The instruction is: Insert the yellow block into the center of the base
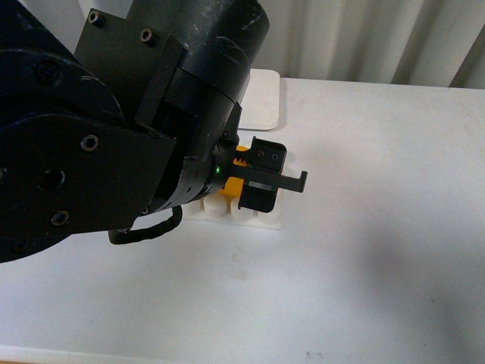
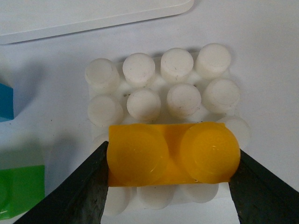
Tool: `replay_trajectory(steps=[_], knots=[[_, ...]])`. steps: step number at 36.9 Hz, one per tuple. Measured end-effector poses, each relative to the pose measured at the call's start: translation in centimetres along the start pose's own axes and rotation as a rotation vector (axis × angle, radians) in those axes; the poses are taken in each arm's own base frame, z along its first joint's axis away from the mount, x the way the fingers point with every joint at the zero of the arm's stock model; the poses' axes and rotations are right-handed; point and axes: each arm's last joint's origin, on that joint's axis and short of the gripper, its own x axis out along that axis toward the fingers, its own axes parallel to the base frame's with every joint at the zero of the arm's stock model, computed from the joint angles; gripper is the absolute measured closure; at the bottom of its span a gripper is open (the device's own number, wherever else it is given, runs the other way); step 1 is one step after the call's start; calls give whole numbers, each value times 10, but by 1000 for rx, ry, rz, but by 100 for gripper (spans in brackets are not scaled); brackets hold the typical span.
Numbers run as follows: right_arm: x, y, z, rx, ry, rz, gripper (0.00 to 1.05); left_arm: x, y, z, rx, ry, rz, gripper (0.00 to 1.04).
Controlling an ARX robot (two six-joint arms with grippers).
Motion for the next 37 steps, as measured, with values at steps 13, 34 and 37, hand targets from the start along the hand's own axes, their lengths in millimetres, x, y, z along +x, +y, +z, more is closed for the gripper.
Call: replay_trajectory(steps=[13, 34, 37], knots=[[0, 0, 0, 0, 0, 0, 9, 5, -7, 4, -2, 4, -16, 39], [0, 0, 0, 0, 0, 0, 9, 14, -6, -2, -91, 36, -13, 40], [0, 0, 0, 0, 0, 0, 9, 15, -6, -4, -115, 42, -16, 40]])
